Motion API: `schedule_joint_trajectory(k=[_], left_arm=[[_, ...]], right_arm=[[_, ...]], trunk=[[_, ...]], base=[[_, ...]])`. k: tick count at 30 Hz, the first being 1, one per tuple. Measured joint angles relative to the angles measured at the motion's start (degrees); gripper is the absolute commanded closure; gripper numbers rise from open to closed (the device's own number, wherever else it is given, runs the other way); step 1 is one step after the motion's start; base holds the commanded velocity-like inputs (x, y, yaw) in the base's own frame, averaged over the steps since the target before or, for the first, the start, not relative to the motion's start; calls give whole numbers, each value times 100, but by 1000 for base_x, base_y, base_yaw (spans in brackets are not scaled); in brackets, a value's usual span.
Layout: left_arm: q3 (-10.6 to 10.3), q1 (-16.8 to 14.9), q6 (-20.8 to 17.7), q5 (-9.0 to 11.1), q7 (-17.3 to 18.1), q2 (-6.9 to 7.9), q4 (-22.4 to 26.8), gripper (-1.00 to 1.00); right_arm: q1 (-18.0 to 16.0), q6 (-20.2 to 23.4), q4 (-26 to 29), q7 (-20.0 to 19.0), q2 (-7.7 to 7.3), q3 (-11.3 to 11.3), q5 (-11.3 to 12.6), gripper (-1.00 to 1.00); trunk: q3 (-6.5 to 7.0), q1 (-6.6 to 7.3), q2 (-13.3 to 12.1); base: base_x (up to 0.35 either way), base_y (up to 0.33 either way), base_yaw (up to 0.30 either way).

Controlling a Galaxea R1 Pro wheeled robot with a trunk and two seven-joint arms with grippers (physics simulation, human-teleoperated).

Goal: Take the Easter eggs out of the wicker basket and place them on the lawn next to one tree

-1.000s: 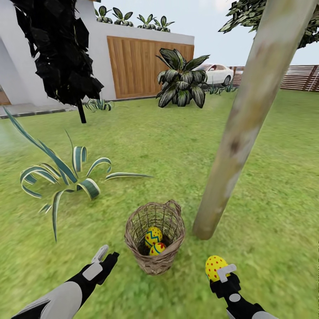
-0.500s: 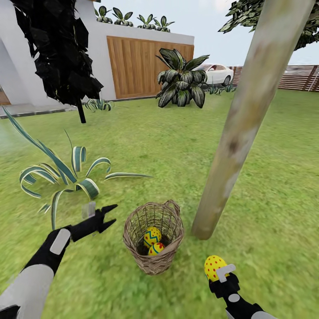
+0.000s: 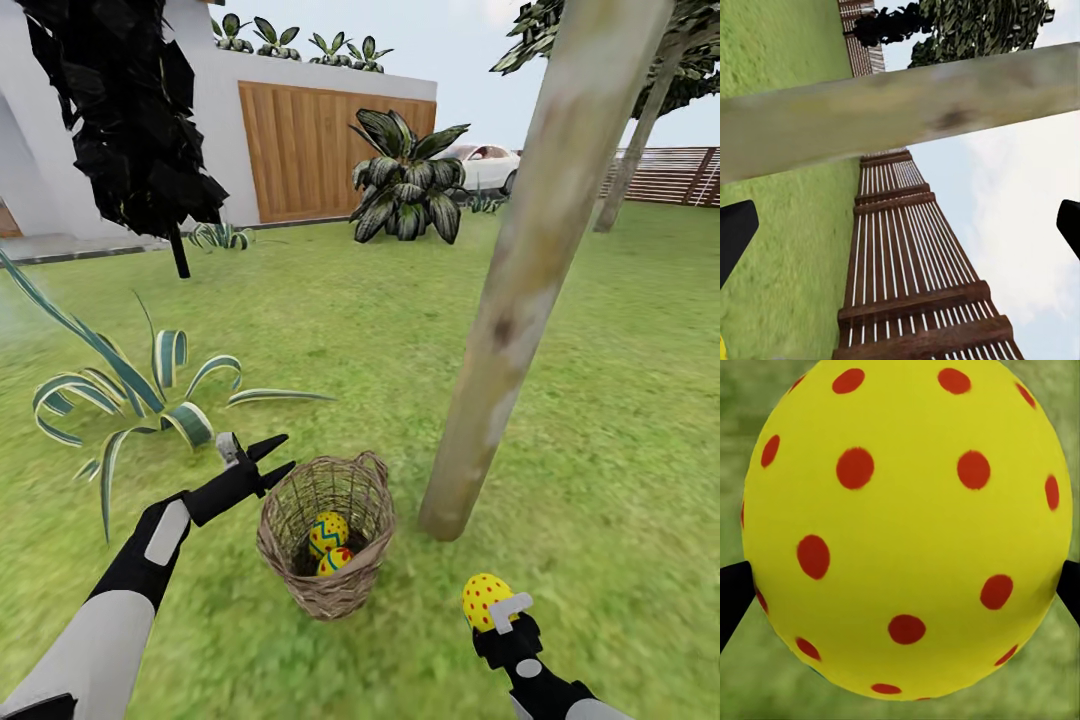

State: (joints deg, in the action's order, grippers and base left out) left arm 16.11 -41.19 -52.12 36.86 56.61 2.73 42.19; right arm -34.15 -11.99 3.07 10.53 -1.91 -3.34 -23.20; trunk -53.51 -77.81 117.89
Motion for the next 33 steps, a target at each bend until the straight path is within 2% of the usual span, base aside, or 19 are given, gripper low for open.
schedule_joint_trajectory(k=[4, 9, 14, 16, 20, 25, 33], left_arm=[[-2, 0, 1, 6, -4, -5, -9, -100], [0, 0, 3, -7, -13, -101, -5, -100], [9, 0, 2, -4, -7, -101, -7, -100], [9, 0, 3, -4, -6, -98, -7, -100], [9, 0, 8, -7, -5, -97, -7, -100], [9, 0, 10, -8, -5, -101, -7, -100], [9, 0, 10, -7, -10, -106, -7, -100]], right_arm=[[-2, 5, 6, 3, 9, 1, -15, 100], [-71, 5, 9, 3, 23, 1, -13, 100], [-87, 11, 9, 0, 31, 1, -15, 100], [-152, 13, 10, 0, 102, 6, -17, 100], [-250, 17, 8, -6, 297, 3, -20, 100], [-311, 12, 9, -6, 349, 1, -57, 100], [-316, 11, 6, -6, 352, 13, -64, 100]], trunk=[[0, 0, 0], [0, 1, 0], [0, 0, 0], [0, 0, 0], [-71, -87, 159], [-161, -197, 359], [-305, -373, 680]], base=[[0, -233, 0], [37, -275, 0], [25, -42, 0], [1, -1, 0], [0, 0, 0], [0, 0, 0], [0, 0, 0]])
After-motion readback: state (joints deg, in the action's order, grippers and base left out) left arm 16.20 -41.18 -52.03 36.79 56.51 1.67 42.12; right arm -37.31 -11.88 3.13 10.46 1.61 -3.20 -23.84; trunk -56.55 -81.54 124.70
